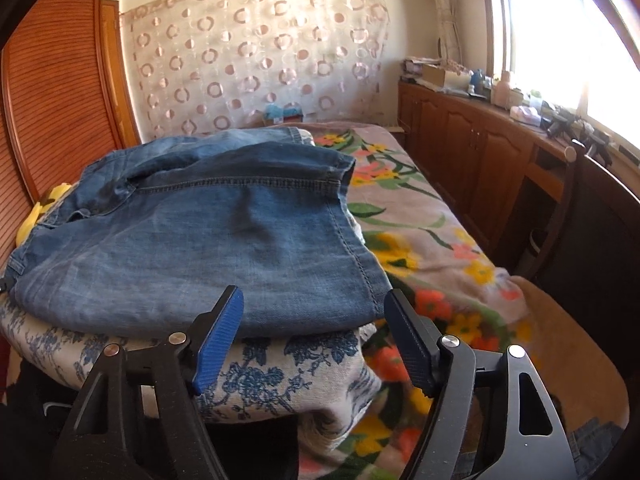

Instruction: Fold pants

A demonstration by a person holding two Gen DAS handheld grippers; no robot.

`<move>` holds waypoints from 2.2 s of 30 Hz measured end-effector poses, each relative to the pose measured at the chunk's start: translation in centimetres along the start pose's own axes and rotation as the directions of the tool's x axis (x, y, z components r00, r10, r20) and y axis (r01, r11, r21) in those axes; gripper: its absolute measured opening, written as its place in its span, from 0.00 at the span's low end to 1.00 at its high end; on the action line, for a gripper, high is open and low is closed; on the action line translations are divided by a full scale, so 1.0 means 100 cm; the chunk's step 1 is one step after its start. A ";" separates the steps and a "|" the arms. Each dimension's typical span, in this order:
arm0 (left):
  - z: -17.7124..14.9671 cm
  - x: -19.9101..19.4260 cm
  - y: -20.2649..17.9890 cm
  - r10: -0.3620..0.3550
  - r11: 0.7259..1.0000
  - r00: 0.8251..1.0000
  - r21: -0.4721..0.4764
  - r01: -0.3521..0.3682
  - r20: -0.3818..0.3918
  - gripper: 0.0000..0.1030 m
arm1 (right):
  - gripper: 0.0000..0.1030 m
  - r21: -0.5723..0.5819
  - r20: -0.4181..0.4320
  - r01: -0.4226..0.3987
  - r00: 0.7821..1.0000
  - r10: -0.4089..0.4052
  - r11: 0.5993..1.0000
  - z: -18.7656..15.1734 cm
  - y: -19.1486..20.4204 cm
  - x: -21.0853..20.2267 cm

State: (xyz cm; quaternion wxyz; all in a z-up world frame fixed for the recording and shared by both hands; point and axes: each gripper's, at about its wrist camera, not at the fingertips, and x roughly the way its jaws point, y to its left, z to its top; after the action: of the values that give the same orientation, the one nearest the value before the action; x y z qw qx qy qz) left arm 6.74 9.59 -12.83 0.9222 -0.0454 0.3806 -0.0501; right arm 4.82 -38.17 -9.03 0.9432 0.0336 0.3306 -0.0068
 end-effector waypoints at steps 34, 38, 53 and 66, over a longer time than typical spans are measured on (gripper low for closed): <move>0.024 -0.058 -0.006 -0.028 1.000 0.988 0.018 0.026 0.154 0.00 | 0.08 0.029 -0.016 -0.081 0.997 0.082 0.996 0.014 -0.020 0.007; 0.032 -0.080 -0.005 -0.019 1.000 0.980 0.021 0.015 0.200 0.00 | 0.07 0.004 0.020 -0.089 0.996 0.089 0.996 0.027 -0.015 -0.009; 0.042 -0.118 0.029 0.036 0.999 0.971 -0.004 -0.036 0.236 0.00 | 0.06 -0.154 0.061 -0.167 0.982 0.178 0.974 0.055 0.011 -0.080; 0.034 -0.128 0.006 -0.013 0.998 0.983 0.061 0.001 0.181 0.15 | 0.24 -0.120 0.006 -0.145 0.989 0.146 0.982 0.039 0.013 -0.066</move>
State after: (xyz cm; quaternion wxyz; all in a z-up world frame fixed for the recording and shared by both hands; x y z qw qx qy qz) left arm 0.13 11.93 -1.53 0.9538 -0.0230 0.2934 -0.0606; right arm 2.19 -37.20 -1.79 0.9438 0.0014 0.3203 0.0816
